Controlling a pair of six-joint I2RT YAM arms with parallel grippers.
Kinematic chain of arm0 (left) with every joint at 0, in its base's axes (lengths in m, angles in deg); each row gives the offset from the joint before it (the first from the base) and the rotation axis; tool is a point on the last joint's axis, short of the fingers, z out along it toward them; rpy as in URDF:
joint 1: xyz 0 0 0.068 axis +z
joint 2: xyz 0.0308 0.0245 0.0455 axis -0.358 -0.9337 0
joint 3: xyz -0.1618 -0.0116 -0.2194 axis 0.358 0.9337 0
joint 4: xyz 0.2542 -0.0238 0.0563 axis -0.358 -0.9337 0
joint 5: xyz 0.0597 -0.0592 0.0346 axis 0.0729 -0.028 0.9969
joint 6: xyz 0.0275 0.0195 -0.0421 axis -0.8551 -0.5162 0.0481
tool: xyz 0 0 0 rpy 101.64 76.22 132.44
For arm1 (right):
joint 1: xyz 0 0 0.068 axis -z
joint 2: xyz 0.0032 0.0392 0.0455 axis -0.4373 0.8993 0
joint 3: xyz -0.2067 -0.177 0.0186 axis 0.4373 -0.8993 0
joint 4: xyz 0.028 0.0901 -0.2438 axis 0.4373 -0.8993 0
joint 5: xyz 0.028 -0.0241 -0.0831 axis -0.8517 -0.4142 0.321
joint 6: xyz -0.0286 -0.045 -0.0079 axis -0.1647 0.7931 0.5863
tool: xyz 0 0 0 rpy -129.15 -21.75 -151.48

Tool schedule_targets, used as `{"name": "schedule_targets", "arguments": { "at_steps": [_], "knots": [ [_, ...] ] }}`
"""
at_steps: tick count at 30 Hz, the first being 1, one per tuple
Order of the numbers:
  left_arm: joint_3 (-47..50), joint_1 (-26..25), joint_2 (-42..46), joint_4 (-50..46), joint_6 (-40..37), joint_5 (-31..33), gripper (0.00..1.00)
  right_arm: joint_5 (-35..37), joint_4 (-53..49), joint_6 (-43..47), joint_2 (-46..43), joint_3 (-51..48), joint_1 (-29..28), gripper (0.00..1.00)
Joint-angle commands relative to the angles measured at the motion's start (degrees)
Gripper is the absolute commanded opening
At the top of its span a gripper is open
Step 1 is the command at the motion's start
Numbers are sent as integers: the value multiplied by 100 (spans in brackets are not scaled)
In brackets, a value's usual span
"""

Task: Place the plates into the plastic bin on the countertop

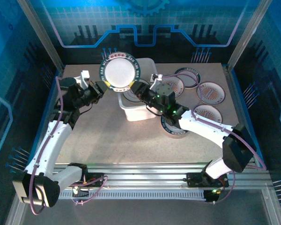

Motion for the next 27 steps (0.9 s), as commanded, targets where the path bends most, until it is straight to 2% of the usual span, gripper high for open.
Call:
{"name": "schedule_targets", "arguments": {
  "at_steps": [1,9,14,16,18,21,24,27],
  "knots": [
    [-3,-61,149,122,-104,-47,0,12,269,-124,69,177,-73,23],
    [-35,-69,65,111,-117,-61,0,173,283,-347,147,144,-101,11],
    [-92,-69,-6,37,-200,-27,12,350,210,-337,204,243,-99,6],
    [-162,-69,-29,-63,-302,49,19,430,162,-283,223,317,-99,4],
    [-260,-69,-79,-150,-410,78,35,519,106,-205,240,384,-94,3],
    [-409,-61,-152,-242,-568,164,48,676,27,-216,248,417,-59,1],
    [-589,-28,-230,-380,-734,297,59,780,-2,-323,266,371,-7,0],
    [-779,98,-329,-524,-835,357,65,995,-134,-407,249,330,44,0]
  ]
}}
